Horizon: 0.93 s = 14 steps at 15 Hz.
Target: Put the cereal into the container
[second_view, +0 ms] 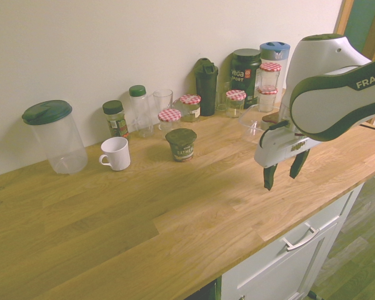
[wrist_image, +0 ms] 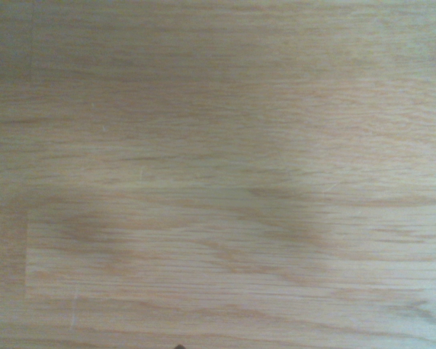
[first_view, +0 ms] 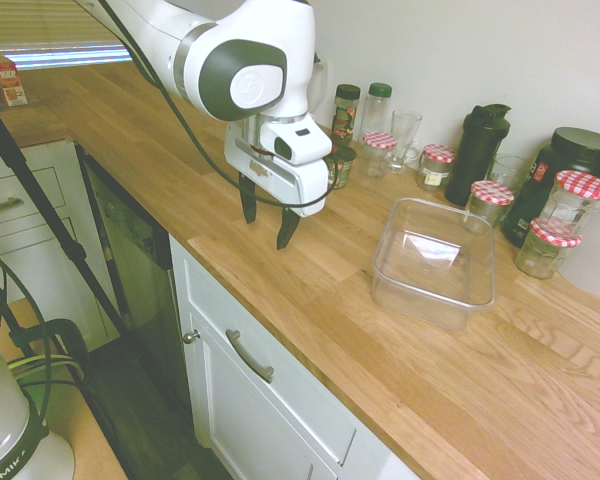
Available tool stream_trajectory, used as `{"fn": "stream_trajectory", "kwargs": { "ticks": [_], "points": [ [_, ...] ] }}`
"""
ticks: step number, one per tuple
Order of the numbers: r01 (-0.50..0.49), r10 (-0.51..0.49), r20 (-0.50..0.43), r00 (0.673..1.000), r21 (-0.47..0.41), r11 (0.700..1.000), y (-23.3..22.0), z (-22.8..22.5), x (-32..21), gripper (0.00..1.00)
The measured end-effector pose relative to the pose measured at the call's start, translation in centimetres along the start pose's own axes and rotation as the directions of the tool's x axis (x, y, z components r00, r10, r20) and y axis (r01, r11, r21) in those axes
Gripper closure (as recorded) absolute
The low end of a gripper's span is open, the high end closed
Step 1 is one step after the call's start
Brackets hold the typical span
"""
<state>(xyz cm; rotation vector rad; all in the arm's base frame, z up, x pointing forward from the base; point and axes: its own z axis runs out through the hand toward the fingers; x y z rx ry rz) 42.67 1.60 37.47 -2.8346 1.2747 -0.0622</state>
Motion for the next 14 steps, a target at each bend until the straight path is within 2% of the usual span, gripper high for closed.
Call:
{"fn": "stream_trajectory", "kwargs": {
  "ticks": [3,7,10,14],
  "points": [
    [0.000,0.000,-0.019,1.000,0.004,1.000,-0.5,0.1,-0.2,0.00],
    [0.009,0.002,-0.088,0.996,0.117,0.993,-4.4,1.0,-0.3,0.00],
    [0.022,0.009,-0.136,0.991,0.226,0.974,-9.8,1.8,0.7,0.00],
    [0.076,-0.013,-0.204,0.979,0.307,0.949,-17.5,3.5,3.0,0.00]
  ]
}}
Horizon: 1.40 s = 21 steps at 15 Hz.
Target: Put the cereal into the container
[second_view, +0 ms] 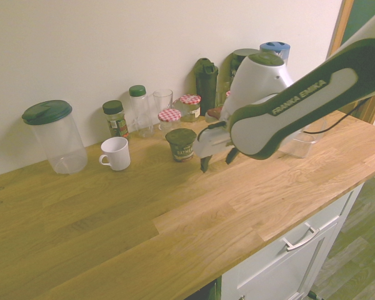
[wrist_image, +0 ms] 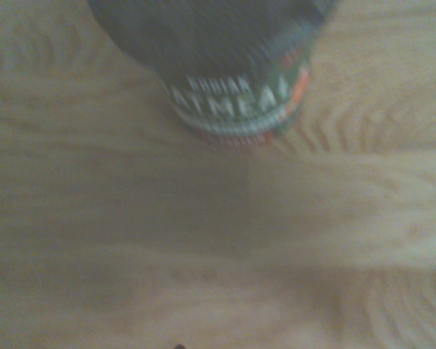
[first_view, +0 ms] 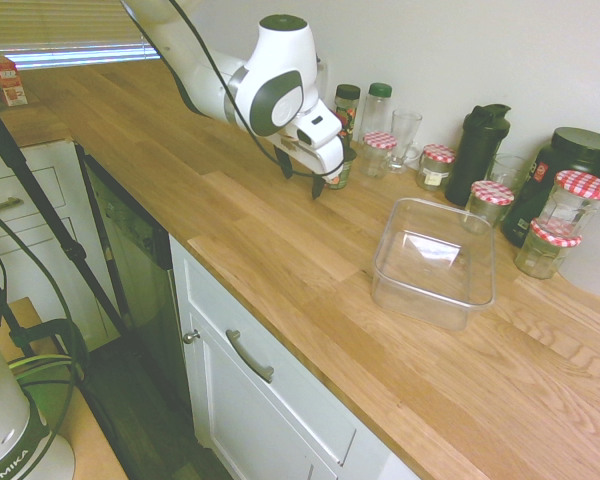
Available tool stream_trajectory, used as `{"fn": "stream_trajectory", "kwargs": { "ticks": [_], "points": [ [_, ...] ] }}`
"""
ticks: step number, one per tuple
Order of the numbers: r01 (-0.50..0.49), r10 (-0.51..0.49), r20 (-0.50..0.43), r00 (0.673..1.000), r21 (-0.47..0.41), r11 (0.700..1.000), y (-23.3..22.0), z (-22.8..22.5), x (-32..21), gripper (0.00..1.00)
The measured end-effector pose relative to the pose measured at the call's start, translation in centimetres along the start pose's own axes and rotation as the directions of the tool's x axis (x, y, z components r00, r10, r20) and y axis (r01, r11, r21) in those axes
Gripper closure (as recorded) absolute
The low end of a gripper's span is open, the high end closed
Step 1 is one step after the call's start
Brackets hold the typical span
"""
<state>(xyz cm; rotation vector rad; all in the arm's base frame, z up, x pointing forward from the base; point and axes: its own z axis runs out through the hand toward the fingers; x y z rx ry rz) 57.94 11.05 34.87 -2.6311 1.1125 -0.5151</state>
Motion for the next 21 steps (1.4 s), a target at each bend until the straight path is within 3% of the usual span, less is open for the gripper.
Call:
{"fn": "stream_trajectory", "kwargs": {
  "ticks": [8,9,21],
  "points": [
    [0.087,-0.082,-0.125,0.989,0.034,0.996,-6.9,4.4,2.5,0.00],
    [0.095,-0.089,-0.140,0.986,0.035,0.995,-7.1,4.6,2.5,1.00],
    [0.117,-0.102,-0.182,0.978,0.075,0.990,-6.9,5.2,2.6,1.00]
  ]
}}
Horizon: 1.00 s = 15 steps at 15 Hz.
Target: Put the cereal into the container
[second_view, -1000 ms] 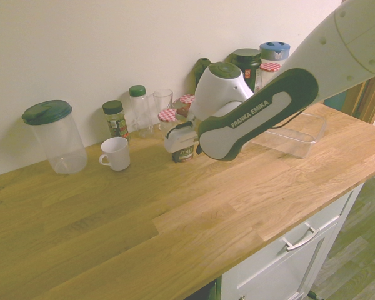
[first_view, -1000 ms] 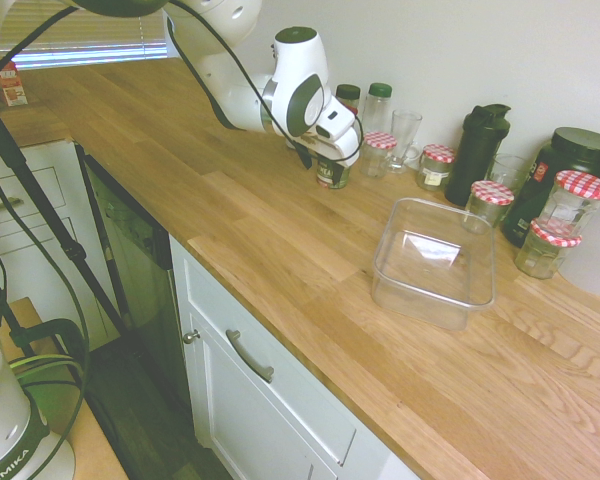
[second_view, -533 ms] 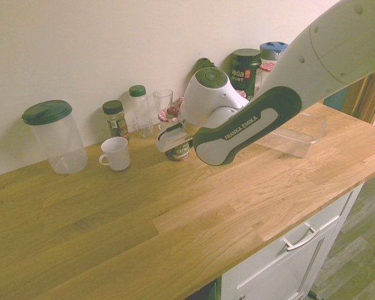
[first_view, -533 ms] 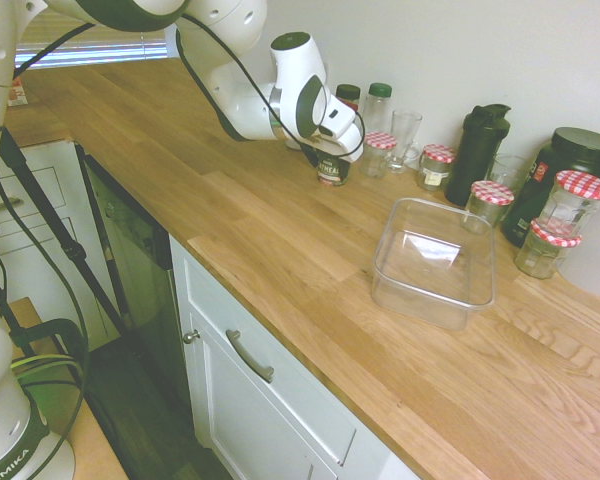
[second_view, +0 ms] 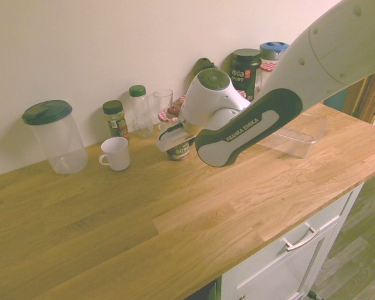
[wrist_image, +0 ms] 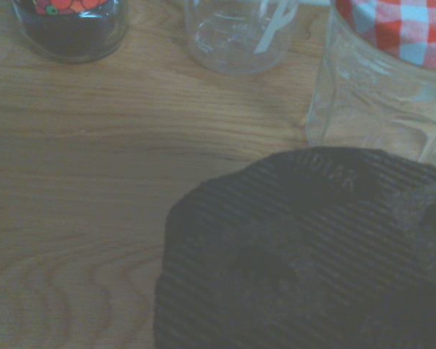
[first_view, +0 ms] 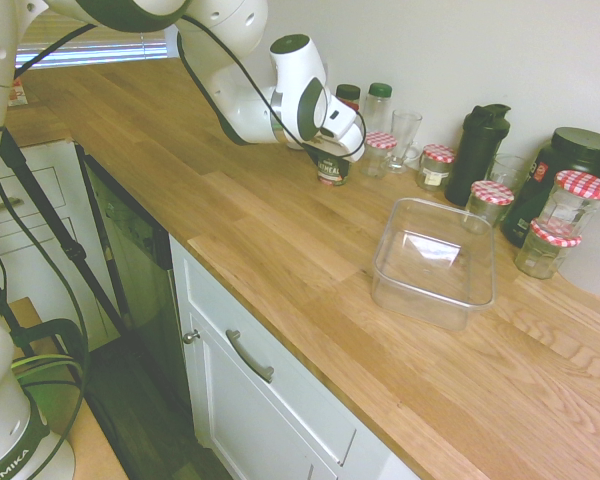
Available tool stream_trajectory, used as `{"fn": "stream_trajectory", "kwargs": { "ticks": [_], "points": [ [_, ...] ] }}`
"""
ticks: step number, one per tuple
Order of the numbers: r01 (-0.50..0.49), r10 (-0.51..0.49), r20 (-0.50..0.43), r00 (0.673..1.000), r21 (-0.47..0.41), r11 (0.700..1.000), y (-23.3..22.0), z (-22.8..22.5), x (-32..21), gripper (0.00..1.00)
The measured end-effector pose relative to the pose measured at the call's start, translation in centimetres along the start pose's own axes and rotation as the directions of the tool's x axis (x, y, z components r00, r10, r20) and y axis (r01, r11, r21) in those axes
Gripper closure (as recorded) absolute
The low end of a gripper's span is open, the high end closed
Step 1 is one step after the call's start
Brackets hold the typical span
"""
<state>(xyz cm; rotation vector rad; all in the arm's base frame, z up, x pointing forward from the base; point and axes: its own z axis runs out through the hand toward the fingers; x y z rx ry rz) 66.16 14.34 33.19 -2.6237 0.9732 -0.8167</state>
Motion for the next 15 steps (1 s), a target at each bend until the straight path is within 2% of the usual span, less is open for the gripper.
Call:
{"fn": "stream_trajectory", "kwargs": {
  "ticks": [4,9,12,15],
  "points": [
    [-0.019,0.020,-0.011,1.000,0.015,1.000,-0.1,-0.6,0.2,1.00],
    [-0.074,0.079,-0.089,0.993,0.065,0.995,0.1,-7.4,4.3,1.00],
    [-0.106,0.113,-0.167,0.979,0.048,0.993,4.3,-12.2,8.3,1.00],
    [-0.181,0.181,-0.222,0.958,0.022,0.983,9.7,-15.1,11.9,1.00]
  ]
}}
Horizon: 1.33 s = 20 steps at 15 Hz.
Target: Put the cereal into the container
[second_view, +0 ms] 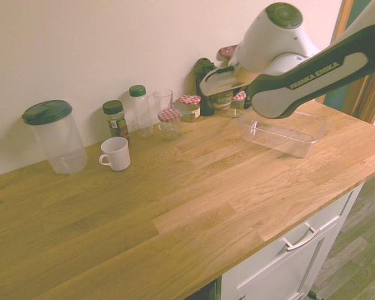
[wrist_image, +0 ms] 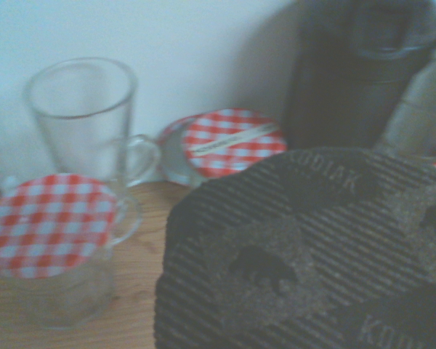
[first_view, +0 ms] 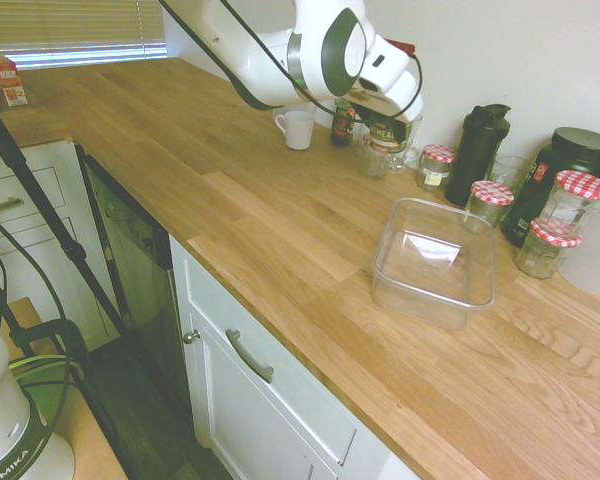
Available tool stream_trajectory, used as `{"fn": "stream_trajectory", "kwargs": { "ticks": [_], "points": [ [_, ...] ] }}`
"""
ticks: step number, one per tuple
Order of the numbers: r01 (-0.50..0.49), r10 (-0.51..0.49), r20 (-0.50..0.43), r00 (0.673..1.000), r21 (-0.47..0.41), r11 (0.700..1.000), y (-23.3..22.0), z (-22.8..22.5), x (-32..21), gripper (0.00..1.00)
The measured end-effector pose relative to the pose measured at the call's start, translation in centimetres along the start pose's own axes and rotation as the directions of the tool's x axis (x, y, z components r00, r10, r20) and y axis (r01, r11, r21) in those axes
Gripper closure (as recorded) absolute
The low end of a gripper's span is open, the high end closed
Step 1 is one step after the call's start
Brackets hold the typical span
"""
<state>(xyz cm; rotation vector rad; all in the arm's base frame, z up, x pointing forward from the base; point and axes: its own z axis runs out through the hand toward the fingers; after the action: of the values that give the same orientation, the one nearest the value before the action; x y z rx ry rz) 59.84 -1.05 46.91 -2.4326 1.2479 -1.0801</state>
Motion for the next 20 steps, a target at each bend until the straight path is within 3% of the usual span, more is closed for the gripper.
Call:
{"fn": "stream_trajectory", "kwargs": {
  "ticks": [10,15,20],
  "points": [
    [-0.167,0.162,-0.056,0.985,-0.117,0.979,13.0,2.0,5.6,1.00],
    [-0.210,0.211,-0.013,0.977,-0.153,0.966,16.1,6.5,2.9,1.00],
    [-0.211,0.214,0.007,0.977,-0.156,0.965,16.1,8.5,2.2,1.00]
  ]
}}
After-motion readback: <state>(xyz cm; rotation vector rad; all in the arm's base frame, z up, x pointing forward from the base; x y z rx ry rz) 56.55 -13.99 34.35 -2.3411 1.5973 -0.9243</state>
